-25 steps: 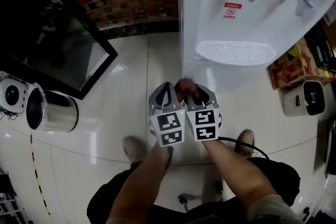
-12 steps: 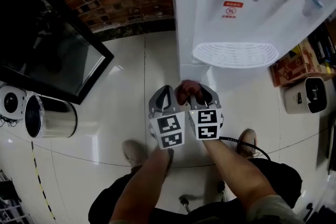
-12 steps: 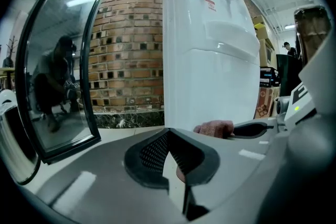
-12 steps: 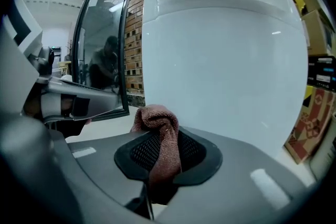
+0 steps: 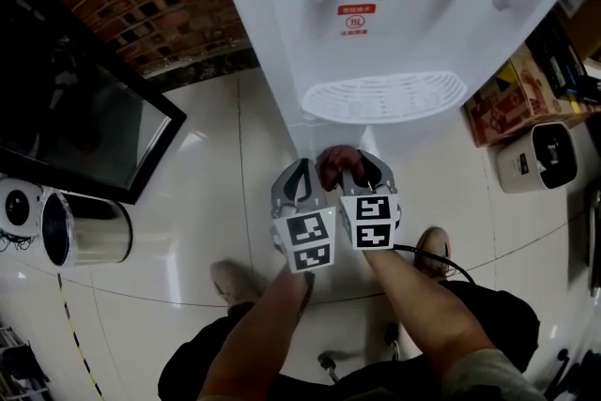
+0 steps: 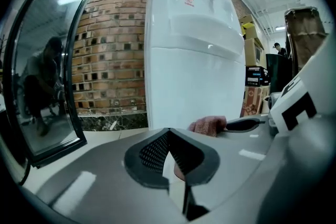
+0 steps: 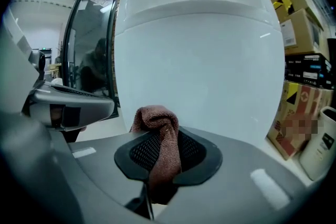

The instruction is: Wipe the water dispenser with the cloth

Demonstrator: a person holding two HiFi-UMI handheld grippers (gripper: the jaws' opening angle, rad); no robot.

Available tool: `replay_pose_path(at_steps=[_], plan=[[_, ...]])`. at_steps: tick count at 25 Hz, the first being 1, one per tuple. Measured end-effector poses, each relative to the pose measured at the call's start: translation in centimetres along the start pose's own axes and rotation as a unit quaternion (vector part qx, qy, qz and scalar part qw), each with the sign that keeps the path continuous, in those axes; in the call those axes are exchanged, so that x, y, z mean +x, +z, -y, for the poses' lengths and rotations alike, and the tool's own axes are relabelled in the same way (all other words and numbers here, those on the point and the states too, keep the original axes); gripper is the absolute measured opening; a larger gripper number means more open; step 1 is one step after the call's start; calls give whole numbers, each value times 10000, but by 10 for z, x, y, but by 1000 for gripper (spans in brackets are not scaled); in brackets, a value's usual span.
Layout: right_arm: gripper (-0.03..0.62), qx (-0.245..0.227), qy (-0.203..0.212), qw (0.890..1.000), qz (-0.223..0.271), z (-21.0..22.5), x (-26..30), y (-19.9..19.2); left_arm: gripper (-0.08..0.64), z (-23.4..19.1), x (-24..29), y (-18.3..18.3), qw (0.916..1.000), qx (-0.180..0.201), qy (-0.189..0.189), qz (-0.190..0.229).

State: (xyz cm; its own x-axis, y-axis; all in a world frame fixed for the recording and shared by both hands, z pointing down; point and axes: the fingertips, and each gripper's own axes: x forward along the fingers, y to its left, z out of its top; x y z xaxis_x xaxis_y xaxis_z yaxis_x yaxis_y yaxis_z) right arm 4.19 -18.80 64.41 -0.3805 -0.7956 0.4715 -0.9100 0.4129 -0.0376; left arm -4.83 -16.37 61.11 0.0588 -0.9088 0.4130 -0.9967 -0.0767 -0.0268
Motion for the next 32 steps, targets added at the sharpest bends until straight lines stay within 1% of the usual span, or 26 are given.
replay_pose_path(at_steps=[5, 10, 15, 21, 24, 28, 32], plan=[[87, 127, -230, 9997, -7, 29, -7, -1, 0, 36, 5, 1, 9996, 75, -282, -30], [87, 353, -587, 9976, -25, 68, -16, -5, 0, 78, 12, 5, 9981, 118, -603, -45], [87, 624, -1059, 9924, -72, 122, -27, -12, 0, 115, 20, 11, 9960, 100, -883, -38], [87, 852, -1467, 9854, -176, 173, -36, -24, 0, 151, 34, 5, 9935, 120, -1122, -150], [86, 936, -1556, 9831, -227, 190, -37, -28, 0, 170, 41, 2, 9916, 139, -1267, -195], [86, 926, -1526, 9836, -255, 202, -35, -31, 0, 190, 46, 1, 9893, 169, -1433, -208], [86, 875, -1514, 9844, -184, 200, -36, -29, 0, 185, 44, -2, 9892, 242, -1433, -190]])
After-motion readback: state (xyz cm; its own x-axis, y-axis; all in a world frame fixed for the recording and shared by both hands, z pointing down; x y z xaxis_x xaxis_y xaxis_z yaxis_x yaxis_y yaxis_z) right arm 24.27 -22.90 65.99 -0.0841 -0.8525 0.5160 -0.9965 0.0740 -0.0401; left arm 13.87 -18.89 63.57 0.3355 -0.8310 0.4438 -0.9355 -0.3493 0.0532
